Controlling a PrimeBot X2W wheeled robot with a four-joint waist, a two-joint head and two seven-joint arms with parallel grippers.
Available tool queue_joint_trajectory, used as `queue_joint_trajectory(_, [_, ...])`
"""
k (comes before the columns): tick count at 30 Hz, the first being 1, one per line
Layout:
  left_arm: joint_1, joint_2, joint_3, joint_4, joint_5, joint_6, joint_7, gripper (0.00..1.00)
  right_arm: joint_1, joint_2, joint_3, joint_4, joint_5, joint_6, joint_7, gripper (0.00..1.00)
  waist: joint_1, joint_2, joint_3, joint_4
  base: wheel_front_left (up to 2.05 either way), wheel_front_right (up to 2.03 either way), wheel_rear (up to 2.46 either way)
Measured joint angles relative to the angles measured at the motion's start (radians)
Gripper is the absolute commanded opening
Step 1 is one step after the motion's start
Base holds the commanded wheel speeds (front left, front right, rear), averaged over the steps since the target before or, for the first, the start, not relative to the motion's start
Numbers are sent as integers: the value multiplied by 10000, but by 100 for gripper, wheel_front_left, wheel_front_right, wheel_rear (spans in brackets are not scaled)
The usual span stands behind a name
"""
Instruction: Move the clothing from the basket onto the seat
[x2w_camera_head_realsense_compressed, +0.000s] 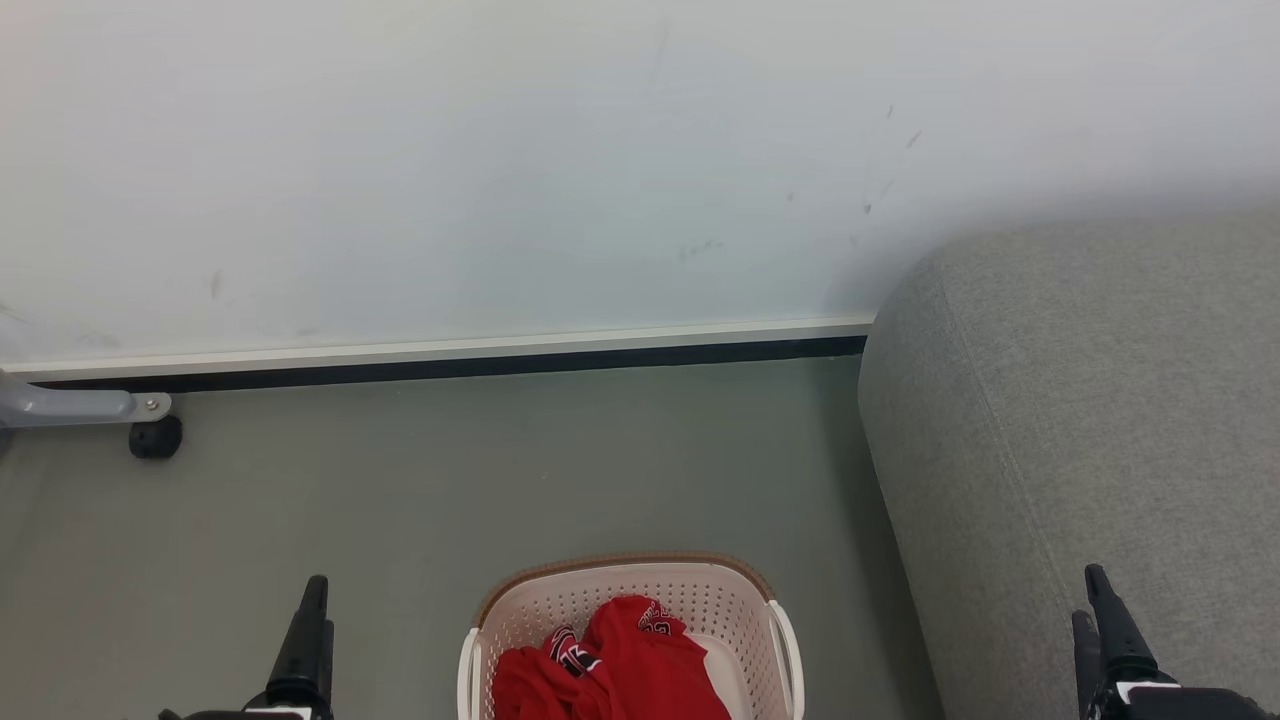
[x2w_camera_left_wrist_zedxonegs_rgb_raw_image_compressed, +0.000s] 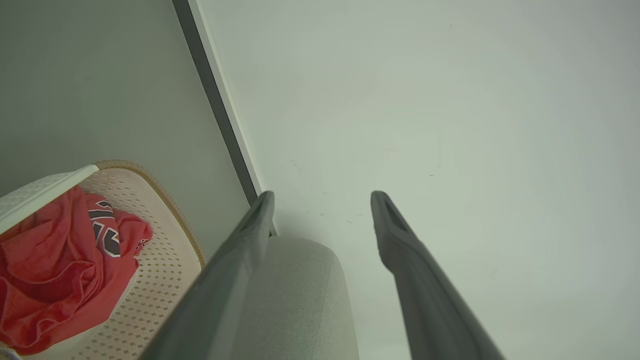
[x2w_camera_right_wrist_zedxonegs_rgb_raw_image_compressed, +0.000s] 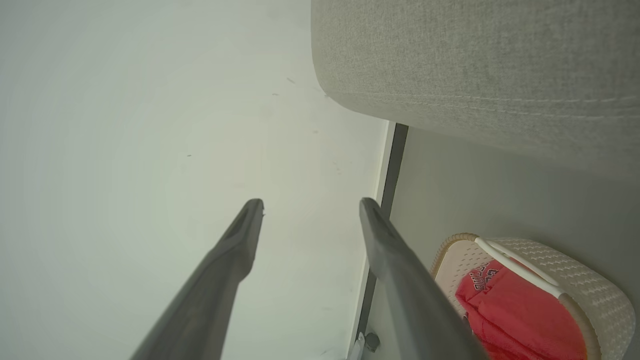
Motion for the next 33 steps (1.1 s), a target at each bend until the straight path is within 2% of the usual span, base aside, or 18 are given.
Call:
queue_joint_trajectory(10, [-97,161,-324,10,938,178,-353,100,-104,-324,497,-40,-1260,-17,-401,100,0,0,-19,-11,0,0,0])
queue_joint_trajectory(33, [-241,541,-995,-163,4196,871,-1149,100,-513,-1177,2044,-136,-4976,-719,-1204,100,0,0,-124,-9,0,0,0])
